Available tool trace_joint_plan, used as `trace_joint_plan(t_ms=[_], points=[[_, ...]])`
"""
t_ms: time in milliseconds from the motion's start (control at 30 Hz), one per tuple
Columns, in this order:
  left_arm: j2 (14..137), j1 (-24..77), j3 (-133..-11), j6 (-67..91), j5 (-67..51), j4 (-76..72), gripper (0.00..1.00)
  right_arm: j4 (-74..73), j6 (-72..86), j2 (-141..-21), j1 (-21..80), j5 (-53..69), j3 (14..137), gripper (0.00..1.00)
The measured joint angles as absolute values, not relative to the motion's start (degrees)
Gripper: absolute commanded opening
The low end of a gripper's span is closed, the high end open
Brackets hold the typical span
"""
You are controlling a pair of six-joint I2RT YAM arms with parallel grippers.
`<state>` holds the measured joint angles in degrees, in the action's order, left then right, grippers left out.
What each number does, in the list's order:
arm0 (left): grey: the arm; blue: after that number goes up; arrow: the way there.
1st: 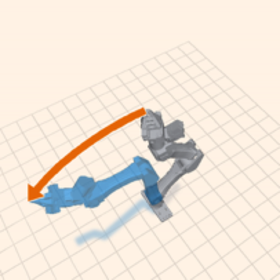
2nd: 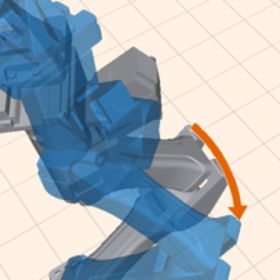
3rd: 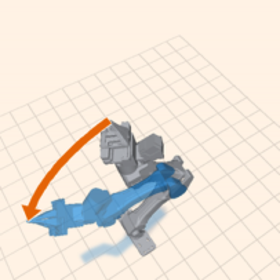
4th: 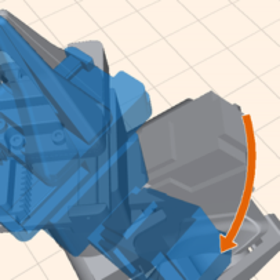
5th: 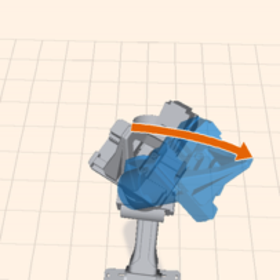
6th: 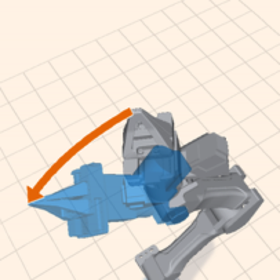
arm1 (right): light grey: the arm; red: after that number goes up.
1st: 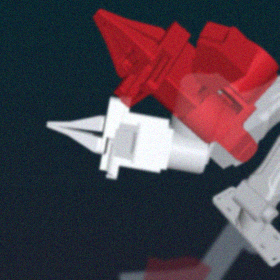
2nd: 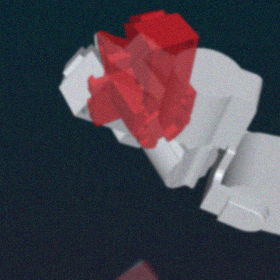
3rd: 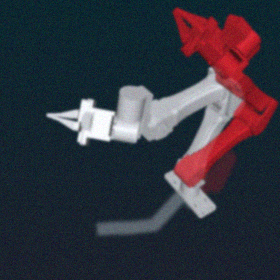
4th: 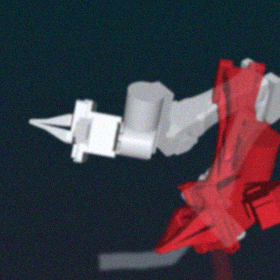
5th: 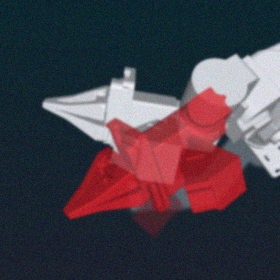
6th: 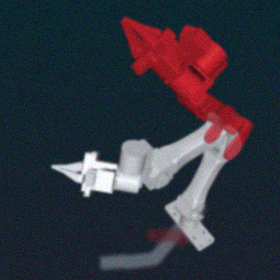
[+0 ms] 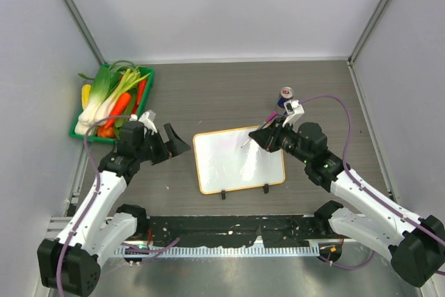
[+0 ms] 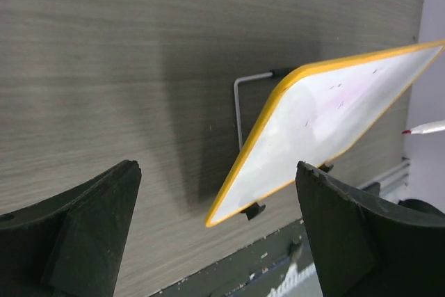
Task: Write a sentence on the whiteboard
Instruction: Hold the whiteboard on the whiteboard stand.
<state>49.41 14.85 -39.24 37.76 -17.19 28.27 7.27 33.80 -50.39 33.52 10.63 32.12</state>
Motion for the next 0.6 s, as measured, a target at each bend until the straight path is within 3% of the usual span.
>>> trace_joint_plan(t_ms=[300,600], points=[[46.1,11.5,-21.2,46.9,-32.9,10.7,0.98,5.9,33.5,-50.2,33.5,10.4,32.1,0.01],[46.3,11.5,-19.3,50.4,-38.1,-1.4,0.98,4.8,33.1,-50.1,33.5,10.2,32.2,0.01]])
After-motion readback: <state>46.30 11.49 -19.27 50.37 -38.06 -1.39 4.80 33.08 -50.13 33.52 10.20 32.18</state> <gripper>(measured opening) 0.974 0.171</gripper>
